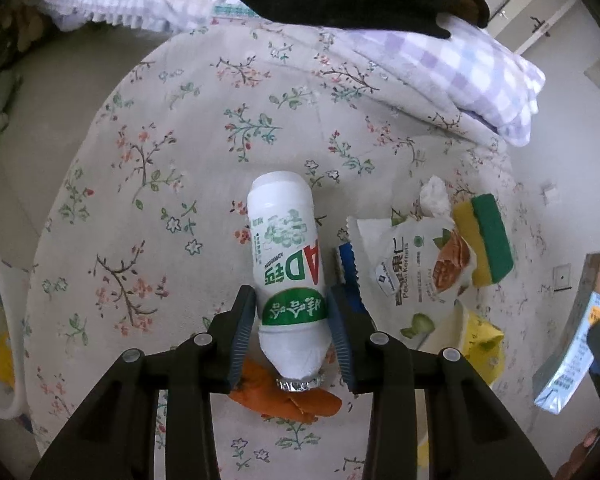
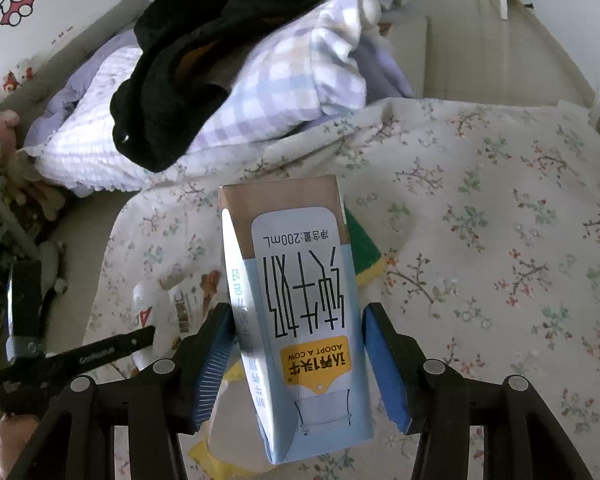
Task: Collect trash
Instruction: 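Grasp the second white AD bottle with the left tool while the right tool holds the carton, then drop the AD bottle and milk carton into the wastebasket by opening both tools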
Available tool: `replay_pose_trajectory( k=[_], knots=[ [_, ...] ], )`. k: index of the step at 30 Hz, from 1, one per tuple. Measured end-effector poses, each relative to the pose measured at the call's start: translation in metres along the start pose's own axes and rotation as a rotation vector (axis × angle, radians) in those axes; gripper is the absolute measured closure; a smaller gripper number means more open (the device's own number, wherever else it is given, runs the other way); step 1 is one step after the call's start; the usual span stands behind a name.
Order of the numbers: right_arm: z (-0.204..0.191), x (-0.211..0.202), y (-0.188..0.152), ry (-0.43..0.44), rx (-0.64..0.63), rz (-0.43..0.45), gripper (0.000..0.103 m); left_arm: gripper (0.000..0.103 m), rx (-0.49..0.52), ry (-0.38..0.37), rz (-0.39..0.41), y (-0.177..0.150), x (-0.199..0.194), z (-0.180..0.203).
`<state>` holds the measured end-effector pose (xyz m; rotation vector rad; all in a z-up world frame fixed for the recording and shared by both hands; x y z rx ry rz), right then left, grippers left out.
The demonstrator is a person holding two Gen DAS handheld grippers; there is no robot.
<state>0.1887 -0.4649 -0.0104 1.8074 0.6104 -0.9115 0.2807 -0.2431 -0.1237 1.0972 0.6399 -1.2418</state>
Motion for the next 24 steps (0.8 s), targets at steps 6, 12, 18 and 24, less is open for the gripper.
replay_pose_trajectory(
  k=[6,12,18,24],
  knots=[
    [-0.005,-0.009,0.002,-0.002,-0.009,0.008,0.046,0.065,0.045,-0.060,0.081,0.001,-0.029,0.012],
    [-0.030,-0.018,0.000,0.024,-0.033,0.016,0.046,0.065,0.091,-0.101,0.154,-0.003,-0.076,0.017],
    [-0.067,-0.014,-0.008,0.044,-0.078,0.002,0.046,0.065,0.110,-0.088,0.213,-0.017,-0.119,-0.009],
    [-0.113,-0.007,-0.022,0.064,-0.145,-0.016,0.046,0.065,0.093,-0.046,0.258,-0.033,-0.152,-0.053]
  ],
)
Point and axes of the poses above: each gripper's, at about its wrist camera, not at the fingertips, and x roughly the way its jaws point, z to its right, y to its top, the point moved 7 cm from there along x, roughly the way its jaws point, and after that the axes turned 7 degrees about -y, right-handed, at the moved point
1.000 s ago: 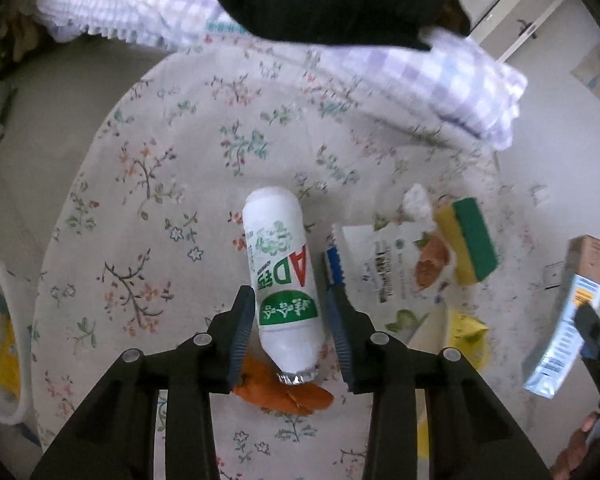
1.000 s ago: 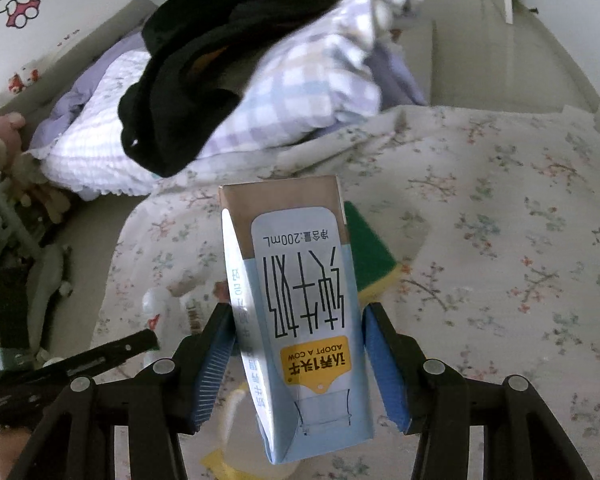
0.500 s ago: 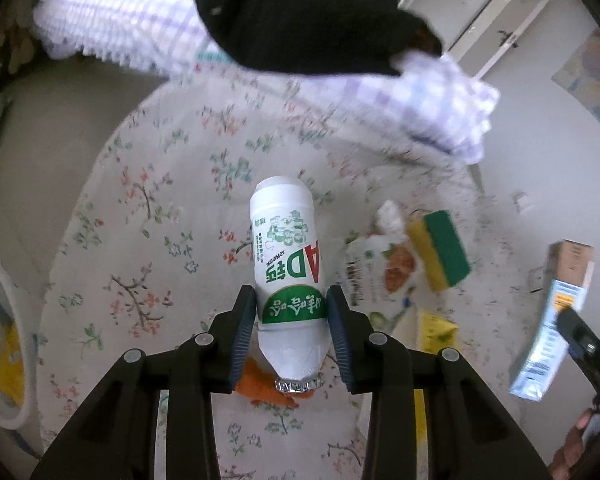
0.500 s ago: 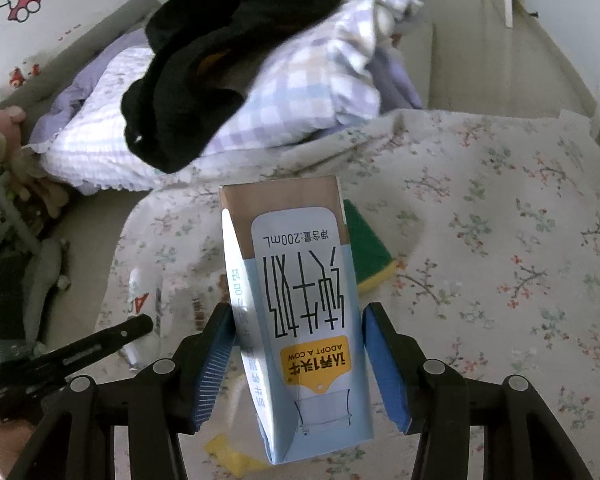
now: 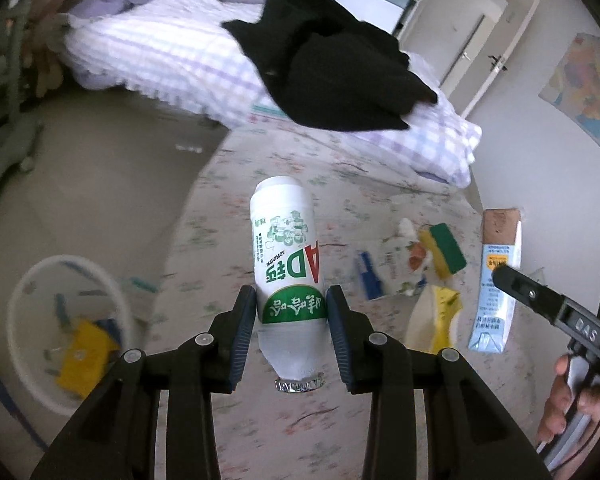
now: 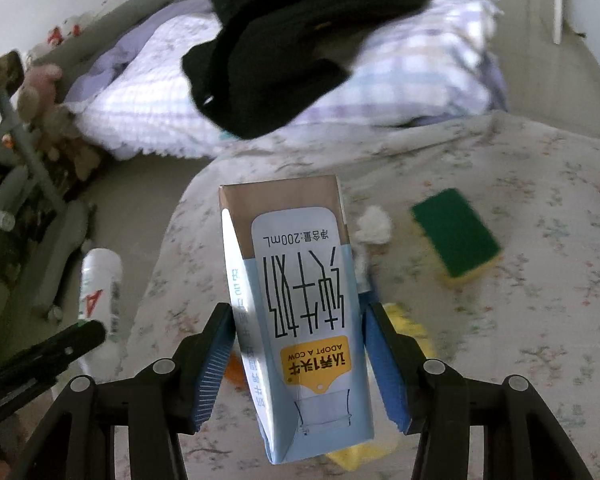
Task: Collect trash
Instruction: 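Drop the AD bottle and milk carton into the wastebasket by opening both tools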
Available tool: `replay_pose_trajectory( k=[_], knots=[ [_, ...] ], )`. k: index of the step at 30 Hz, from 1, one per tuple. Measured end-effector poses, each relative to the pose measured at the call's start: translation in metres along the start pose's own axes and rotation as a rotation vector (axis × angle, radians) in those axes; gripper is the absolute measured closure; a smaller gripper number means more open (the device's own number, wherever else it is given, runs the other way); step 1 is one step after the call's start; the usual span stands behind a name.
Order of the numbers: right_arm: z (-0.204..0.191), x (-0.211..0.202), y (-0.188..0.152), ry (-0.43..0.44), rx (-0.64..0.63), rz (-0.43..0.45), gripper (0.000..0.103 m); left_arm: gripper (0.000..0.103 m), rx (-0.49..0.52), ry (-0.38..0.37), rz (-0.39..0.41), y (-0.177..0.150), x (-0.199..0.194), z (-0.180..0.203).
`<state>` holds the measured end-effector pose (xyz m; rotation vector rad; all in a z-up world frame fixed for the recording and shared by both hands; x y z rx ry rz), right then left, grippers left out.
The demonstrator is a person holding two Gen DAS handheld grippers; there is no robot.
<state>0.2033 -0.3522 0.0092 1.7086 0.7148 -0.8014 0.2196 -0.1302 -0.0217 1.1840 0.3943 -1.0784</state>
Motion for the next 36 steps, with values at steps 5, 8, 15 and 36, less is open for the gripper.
replay_pose_trajectory(
  k=[5,8,15,36],
  knots=[
    [-0.041,0.014,-0.008,0.023,-0.052,-0.027,0.046,0.065,-0.026,0.053,0.034,-0.012,-0.028,-0.046],
    [-0.066,0.023,-0.014,0.033,-0.088,-0.042,0.046,0.065,-0.059,0.075,0.046,-0.019,-0.040,-0.075],
    [-0.132,0.051,-0.033,0.075,-0.160,-0.096,0.046,0.065,-0.157,0.139,0.042,-0.033,-0.060,-0.150],
    [-0.255,0.111,-0.075,0.164,-0.251,-0.202,0.046,0.024,-0.277,0.246,-0.040,-0.059,-0.064,-0.249]
  ],
)
Point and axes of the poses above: each gripper's, at about its wrist camera, not at the fingertips, and x roughly the way its jaws point, z to its right, y to its top, the point moved 7 cm from there along x, roughly the way its jaws point, and after that the axes turned 7 degrees about -y, right-handed, at the moved point
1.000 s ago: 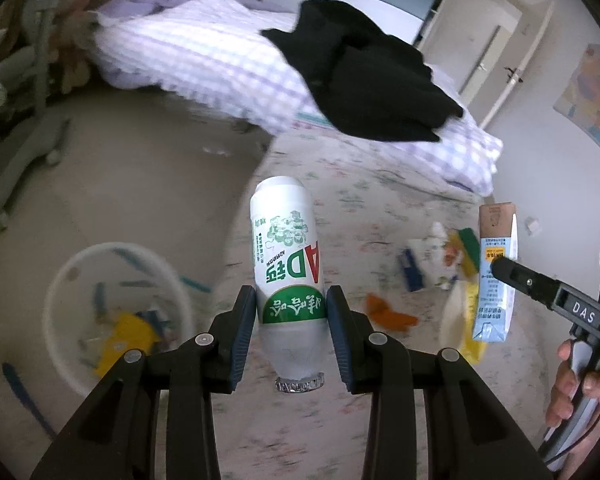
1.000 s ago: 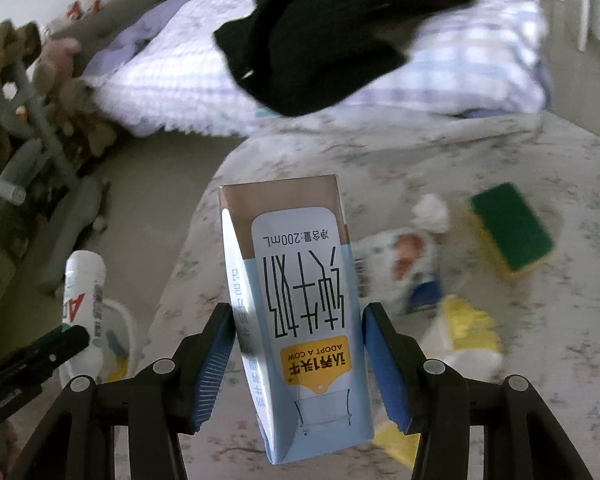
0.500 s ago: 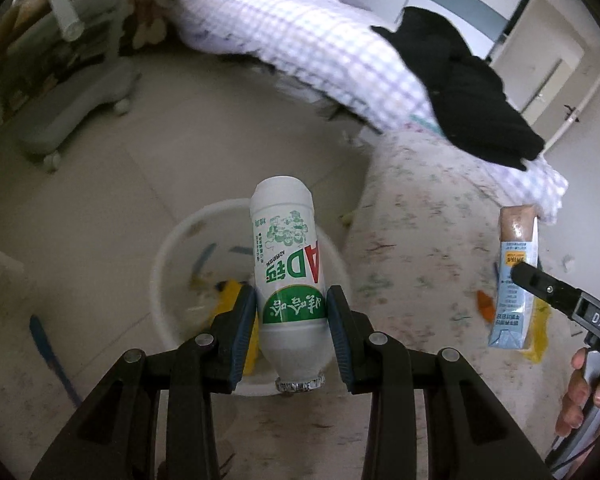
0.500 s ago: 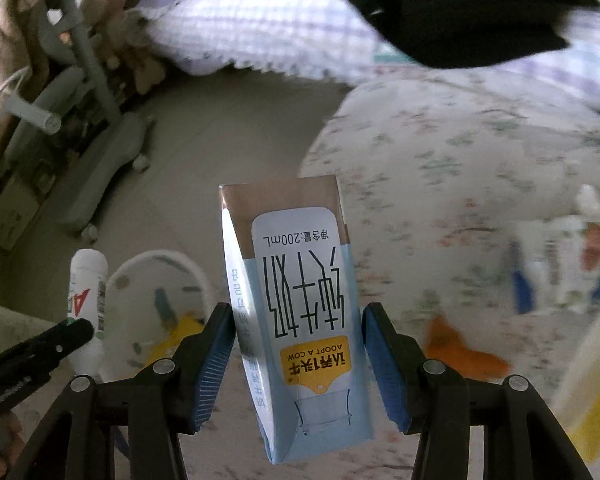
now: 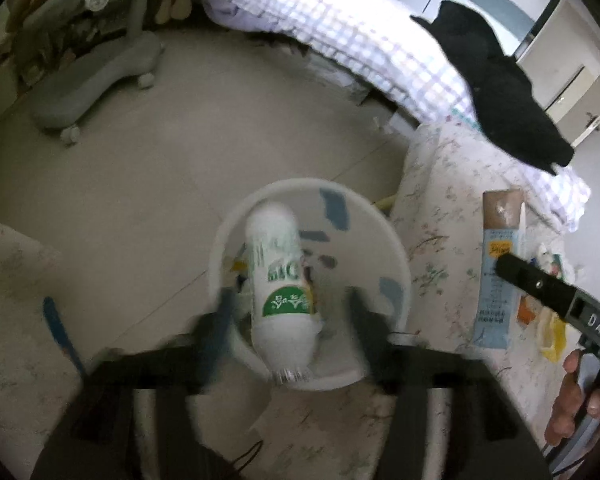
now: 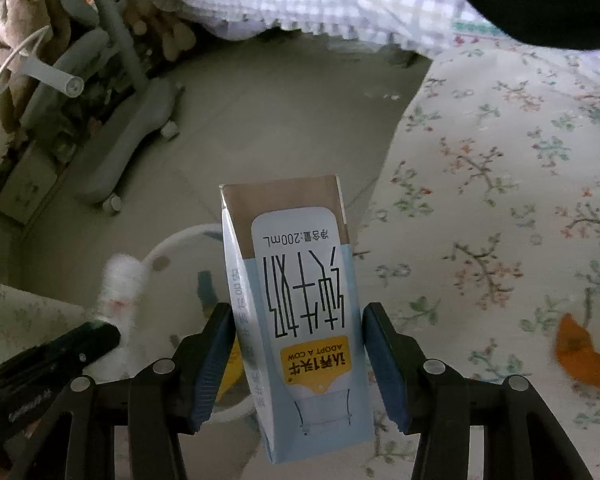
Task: Collect trash
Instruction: 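Drop the AD bottle and milk carton into the wastebasket by opening both tools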
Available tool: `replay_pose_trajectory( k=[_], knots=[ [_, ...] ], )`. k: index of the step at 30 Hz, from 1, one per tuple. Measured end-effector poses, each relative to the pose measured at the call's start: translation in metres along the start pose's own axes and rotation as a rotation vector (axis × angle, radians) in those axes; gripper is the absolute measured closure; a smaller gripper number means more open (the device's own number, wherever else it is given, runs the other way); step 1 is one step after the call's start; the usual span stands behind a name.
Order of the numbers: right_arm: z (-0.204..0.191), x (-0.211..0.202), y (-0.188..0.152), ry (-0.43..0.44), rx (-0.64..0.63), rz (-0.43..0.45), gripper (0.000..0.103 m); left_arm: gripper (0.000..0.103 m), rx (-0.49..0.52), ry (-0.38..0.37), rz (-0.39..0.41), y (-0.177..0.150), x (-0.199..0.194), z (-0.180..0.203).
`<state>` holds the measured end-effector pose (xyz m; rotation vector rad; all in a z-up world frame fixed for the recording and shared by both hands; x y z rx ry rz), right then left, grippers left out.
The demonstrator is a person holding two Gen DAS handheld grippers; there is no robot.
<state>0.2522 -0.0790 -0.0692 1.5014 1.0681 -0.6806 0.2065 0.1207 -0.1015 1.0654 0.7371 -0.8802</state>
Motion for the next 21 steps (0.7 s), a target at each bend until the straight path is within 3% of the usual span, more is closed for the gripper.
replay_pose_trajectory(
  k=[4,17,20,21],
  knots=[
    [-0.013,0.006,-0.001,0.018,-0.009,-0.011,0.046,0.020,0.006,0.076,0.055,0.001,-0.017,-0.015],
    [-0.050,0.030,-0.007,0.058,-0.039,-0.039,0.045,0.019,0.004,0.166,0.071,-0.007,-0.034,-0.043],
    [-0.058,0.028,-0.004,0.143,-0.016,-0.017,0.041,0.019,0.003,0.172,0.075,-0.008,-0.037,-0.044],
    [-0.059,0.027,-0.003,0.150,-0.002,-0.020,0.034,0.019,0.001,0.172,0.076,-0.008,-0.037,-0.044]
  ],
)
Point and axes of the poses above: each gripper's, at about its wrist camera, not at the fingertips, and x roughly the way its jaws point, z to its right, y to its top, the point moved 7 cm from there along x, roughly the way its jaws point, and after that the axes turned 7 degrees about -y, right-handed, at the moved point
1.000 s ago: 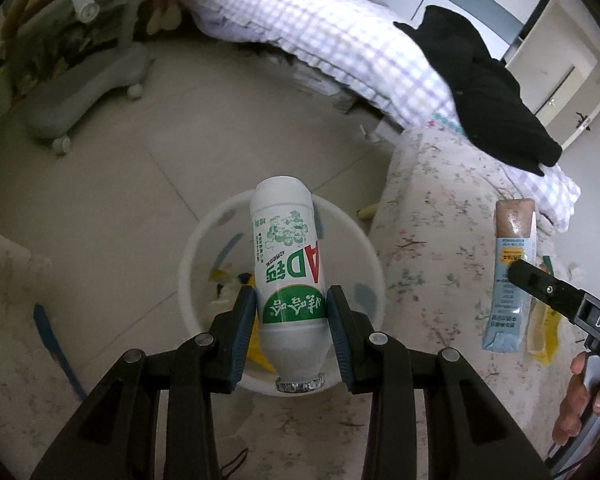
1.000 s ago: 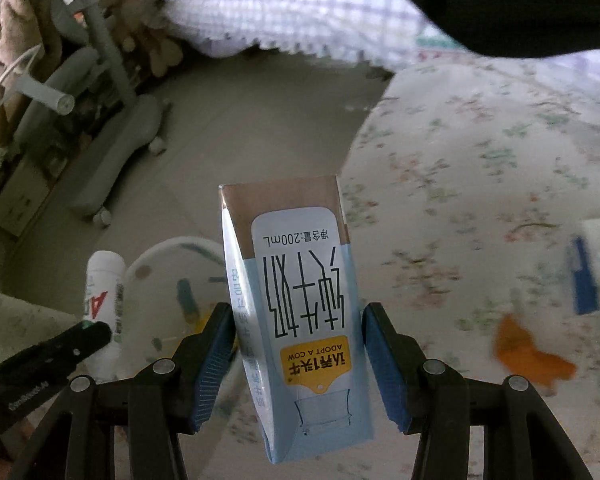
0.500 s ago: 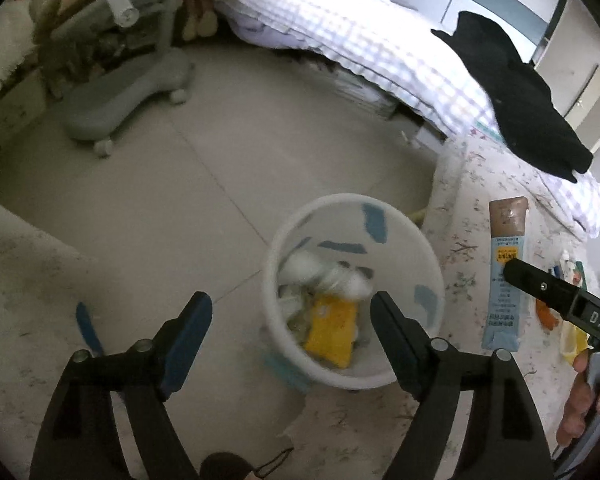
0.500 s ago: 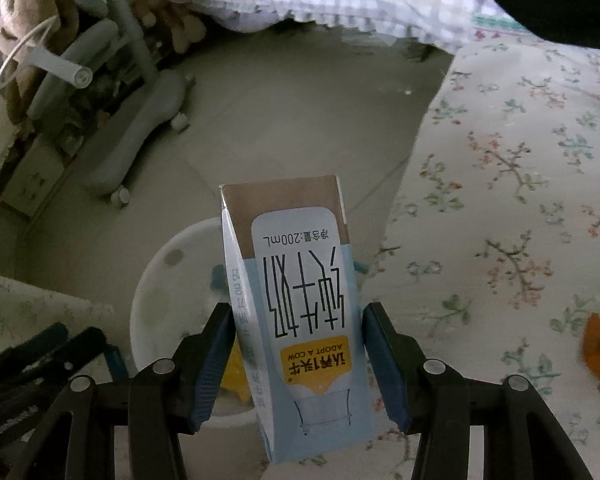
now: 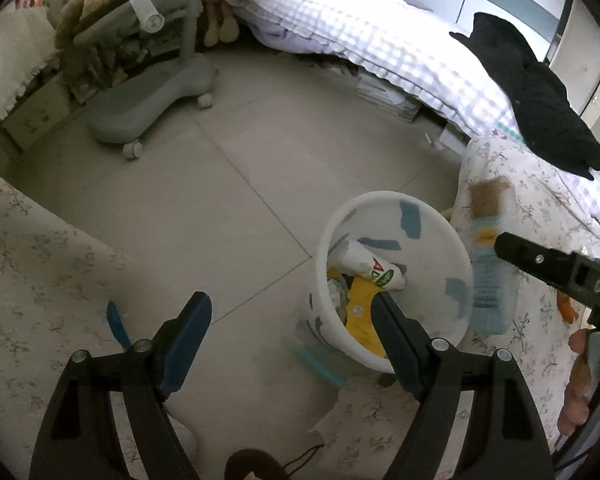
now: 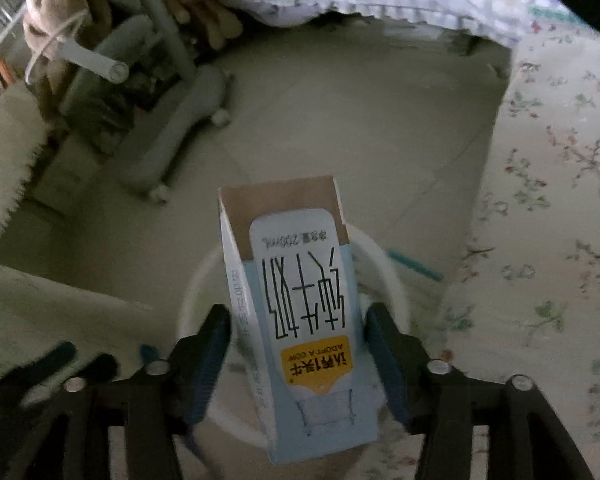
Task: Collect trash
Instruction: 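Drop the AD bottle and milk carton into the wastebasket by opening both tools, then grasp the yellow-and-white wrapper with the right tool while the left tool grasps the orange peel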
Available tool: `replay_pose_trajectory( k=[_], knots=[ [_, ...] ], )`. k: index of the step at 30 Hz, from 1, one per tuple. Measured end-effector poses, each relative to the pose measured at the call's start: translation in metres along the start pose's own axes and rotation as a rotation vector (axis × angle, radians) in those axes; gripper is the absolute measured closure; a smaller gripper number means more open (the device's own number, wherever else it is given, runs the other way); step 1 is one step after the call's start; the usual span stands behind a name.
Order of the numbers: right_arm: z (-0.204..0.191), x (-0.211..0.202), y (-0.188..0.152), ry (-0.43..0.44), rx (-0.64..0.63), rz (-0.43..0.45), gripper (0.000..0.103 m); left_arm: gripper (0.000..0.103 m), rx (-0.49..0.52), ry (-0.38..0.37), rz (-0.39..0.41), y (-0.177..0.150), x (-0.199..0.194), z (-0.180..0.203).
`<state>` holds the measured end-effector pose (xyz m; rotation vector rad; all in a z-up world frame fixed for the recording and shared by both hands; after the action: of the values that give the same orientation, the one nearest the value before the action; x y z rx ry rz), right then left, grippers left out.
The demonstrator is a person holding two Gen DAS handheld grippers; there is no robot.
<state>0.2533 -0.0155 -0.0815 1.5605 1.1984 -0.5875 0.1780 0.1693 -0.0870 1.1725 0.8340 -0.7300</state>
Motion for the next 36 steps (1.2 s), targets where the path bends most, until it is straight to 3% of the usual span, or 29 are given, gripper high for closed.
replay_pose_trajectory(
  k=[9,17,21,36],
  knots=[
    [0.008,-0.023,0.001,-0.071,-0.018,0.032,0.031,0.019,0.006,-0.002,-0.002,-0.003,-0.002,0.004],
    [0.036,-0.060,-0.004,-0.157,-0.043,0.075,0.030,0.019,0.036,-0.060,-0.016,-0.007,-0.005,0.026],
    [0.062,-0.080,-0.008,-0.210,-0.043,0.092,0.028,0.012,0.071,-0.077,-0.017,-0.007,-0.005,0.044],
    [0.213,-0.152,-0.029,-0.392,0.143,0.119,0.025,0.012,0.144,-0.170,-0.042,-0.014,-0.004,0.124]
  ],
)
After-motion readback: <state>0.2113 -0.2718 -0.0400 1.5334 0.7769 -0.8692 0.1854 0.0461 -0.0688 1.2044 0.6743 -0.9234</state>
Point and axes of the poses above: each gripper's, at about its wrist camera, not at the fingertips, and x roughly the way its jaws point, z to its right, y to its top, the point moved 7 cm from there along x, roughly the way its jaws point, and after that the axes turned 7 degrees about -y, right-handed, at the moved point
